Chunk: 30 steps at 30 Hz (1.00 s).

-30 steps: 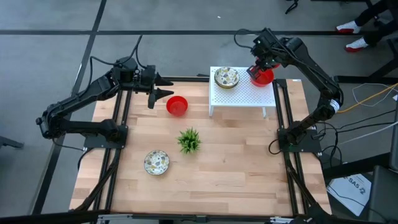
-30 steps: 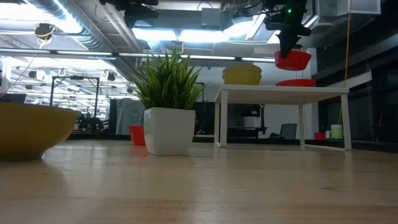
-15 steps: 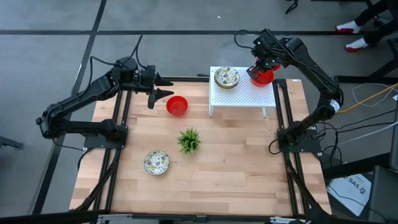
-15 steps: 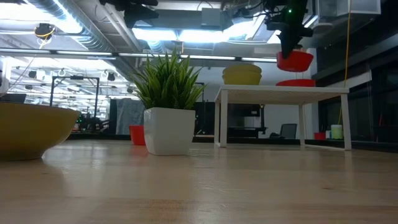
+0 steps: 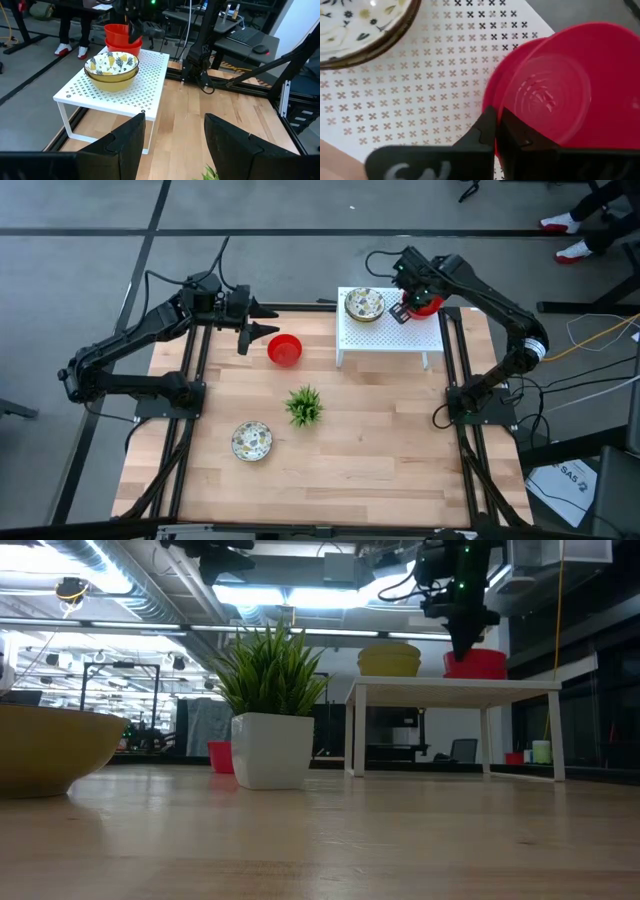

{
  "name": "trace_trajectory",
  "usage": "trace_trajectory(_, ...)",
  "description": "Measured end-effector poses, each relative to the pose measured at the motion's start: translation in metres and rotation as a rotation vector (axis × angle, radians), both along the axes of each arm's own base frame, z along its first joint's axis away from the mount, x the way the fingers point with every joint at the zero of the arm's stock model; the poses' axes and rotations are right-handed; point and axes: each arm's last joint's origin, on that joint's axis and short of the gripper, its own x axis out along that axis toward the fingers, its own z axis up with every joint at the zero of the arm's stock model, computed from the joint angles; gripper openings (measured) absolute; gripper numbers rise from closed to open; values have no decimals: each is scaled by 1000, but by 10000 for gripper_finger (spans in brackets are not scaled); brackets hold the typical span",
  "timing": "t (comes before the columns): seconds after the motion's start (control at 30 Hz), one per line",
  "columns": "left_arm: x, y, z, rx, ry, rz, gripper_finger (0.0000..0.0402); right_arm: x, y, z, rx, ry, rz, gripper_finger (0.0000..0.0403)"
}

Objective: Pick & Place Mini bowls
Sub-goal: Stack the bottom red bowl on the red bowl on the shelf

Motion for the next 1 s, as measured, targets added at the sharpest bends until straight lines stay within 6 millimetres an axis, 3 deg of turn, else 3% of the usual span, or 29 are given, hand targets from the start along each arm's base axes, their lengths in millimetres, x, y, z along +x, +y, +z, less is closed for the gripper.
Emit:
trace_trajectory(0.4,0,0,0,-10,-1,3,198,0,-1,-1,-13,14,-6,7)
trace_trajectory(1.0,0,0,0,-10,-1,3,198,0,0,-1,20,-19,4,68)
